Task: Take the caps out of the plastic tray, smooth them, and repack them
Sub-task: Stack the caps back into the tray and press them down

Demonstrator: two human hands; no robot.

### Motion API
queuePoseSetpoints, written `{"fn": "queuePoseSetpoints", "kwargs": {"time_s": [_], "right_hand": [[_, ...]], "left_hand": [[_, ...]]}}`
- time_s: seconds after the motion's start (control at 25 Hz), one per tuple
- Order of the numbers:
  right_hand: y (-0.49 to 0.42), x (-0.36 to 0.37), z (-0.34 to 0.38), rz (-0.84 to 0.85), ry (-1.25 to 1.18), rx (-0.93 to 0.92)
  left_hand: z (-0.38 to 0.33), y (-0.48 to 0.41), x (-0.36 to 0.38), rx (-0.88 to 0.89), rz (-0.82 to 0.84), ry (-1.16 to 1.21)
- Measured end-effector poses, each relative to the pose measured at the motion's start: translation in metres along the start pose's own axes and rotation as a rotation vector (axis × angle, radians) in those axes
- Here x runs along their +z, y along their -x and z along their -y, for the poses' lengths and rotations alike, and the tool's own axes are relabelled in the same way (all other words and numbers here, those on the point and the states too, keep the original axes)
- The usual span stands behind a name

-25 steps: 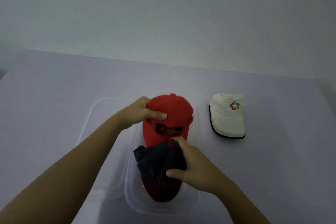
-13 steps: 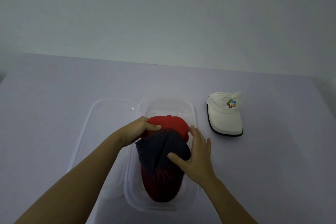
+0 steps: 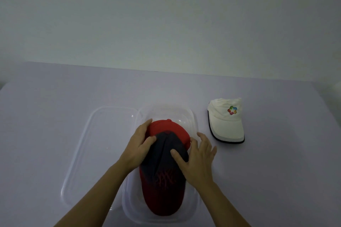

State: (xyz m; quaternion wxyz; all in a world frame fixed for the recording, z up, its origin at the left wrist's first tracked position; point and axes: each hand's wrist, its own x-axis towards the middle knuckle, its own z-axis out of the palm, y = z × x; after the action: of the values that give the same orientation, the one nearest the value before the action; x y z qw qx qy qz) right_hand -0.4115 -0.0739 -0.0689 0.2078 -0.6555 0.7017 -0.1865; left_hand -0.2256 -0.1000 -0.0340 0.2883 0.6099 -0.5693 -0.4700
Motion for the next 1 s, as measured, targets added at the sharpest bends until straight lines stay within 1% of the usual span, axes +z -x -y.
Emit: {"fn": "queuePoseSetpoints", "kwargs": {"time_s": [0.08,0.2,0.32,0.44,0.56,0.64,0.72,0.8,0.92,1.0], "right_hand": [[-0.001,0.001,0.000,0.007,-0.062,0.010],[-0.002,0.002,-0.002,-0.003,-0.091,0.026],[-0.005,0.003,-0.003,0.010,-0.041,0.064],[-0.006,0.002,-0.001,0.031,-0.044,0.071],[-0.003,-0.002,-0.002,0.045,-0.131,0.010],[0.000,-0.009,-0.003,0.032,-0.257,-0.014],[-0.002,-0.020,-0.006,-0.007,-0.405,0.002],[-0.008,-0.030,-0.019,-0.065,-0.479,0.027],[-0.023,-0.050,-0.052,-0.144,-0.520,0.065],[-0.036,-0.065,-0.079,-0.183,-0.485,0.101]], "left_hand": [[0.006,0.001,-0.001,-0.002,0.059,-0.060],[0.010,-0.006,0.003,0.059,0.090,-0.250],[0.014,-0.009,0.012,0.111,0.034,-0.374],[0.015,-0.010,0.016,0.086,-0.040,-0.444],[0.008,-0.008,0.017,0.069,-0.058,-0.423],[-0.005,-0.005,0.019,0.081,-0.146,-0.370],[-0.025,-0.005,0.027,0.120,-0.243,-0.315],[-0.046,-0.009,0.044,0.185,-0.282,-0.296],[-0.075,-0.024,0.084,0.242,-0.260,-0.260],[-0.088,-0.040,0.115,0.197,-0.210,-0.184]]}}
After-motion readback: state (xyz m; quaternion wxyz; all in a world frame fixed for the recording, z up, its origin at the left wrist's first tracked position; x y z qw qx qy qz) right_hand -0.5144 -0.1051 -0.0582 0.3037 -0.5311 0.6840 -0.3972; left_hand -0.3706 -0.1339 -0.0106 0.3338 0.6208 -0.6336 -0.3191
